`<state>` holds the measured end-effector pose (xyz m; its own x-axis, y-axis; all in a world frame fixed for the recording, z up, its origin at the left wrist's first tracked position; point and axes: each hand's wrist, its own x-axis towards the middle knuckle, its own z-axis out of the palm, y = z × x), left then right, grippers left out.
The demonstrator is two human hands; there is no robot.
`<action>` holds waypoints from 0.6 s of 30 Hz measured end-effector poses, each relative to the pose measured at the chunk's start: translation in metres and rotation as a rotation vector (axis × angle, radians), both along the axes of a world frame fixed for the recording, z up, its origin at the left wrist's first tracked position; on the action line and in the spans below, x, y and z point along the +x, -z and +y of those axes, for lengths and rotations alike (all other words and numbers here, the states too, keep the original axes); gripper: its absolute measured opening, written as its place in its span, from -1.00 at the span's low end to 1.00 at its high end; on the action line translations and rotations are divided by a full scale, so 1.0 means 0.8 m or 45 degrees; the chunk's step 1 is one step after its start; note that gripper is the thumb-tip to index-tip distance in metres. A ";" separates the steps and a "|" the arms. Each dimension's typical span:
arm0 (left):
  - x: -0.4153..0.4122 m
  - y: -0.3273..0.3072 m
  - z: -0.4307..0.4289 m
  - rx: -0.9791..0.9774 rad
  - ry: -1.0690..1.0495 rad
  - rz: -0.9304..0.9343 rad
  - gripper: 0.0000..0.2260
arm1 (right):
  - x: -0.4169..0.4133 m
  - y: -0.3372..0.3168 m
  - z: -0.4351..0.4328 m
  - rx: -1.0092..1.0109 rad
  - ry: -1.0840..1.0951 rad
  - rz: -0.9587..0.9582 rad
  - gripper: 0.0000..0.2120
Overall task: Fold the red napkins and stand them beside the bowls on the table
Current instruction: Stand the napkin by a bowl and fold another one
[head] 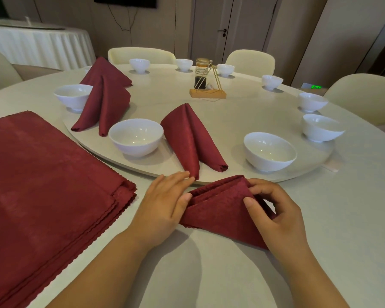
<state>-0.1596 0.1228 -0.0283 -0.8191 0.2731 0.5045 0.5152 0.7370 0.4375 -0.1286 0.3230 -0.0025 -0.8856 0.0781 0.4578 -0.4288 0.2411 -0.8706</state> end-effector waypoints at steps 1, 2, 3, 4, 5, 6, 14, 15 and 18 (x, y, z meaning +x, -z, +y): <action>0.002 -0.001 0.003 0.033 0.065 -0.021 -0.37 | 0.000 0.000 0.000 0.005 0.000 0.003 -0.87; 0.003 -0.001 0.004 0.065 0.106 -0.049 -0.33 | 0.000 0.000 0.000 0.004 -0.004 0.005 -0.88; 0.004 -0.001 0.005 0.096 0.127 -0.067 -0.31 | 0.000 0.001 -0.001 0.003 -0.008 0.007 -0.88; 0.005 -0.001 0.005 0.119 0.136 -0.072 -0.31 | 0.000 0.001 -0.001 0.008 -0.010 0.011 -0.88; 0.004 -0.002 0.006 0.129 0.145 -0.080 -0.36 | 0.000 0.001 -0.001 0.017 -0.011 0.015 -0.88; 0.004 -0.003 0.007 0.128 0.151 -0.104 -0.46 | 0.000 0.000 -0.002 0.023 -0.013 0.018 -0.89; 0.002 -0.003 0.006 0.064 0.137 -0.271 -0.41 | 0.001 -0.001 -0.003 0.021 -0.020 0.009 -0.88; 0.001 -0.002 0.005 0.049 0.118 -0.273 -0.35 | 0.001 -0.001 -0.003 0.023 -0.018 0.010 -0.88; -0.001 -0.001 0.003 0.006 0.065 -0.243 -0.30 | 0.001 -0.002 -0.004 0.024 -0.016 0.008 -0.87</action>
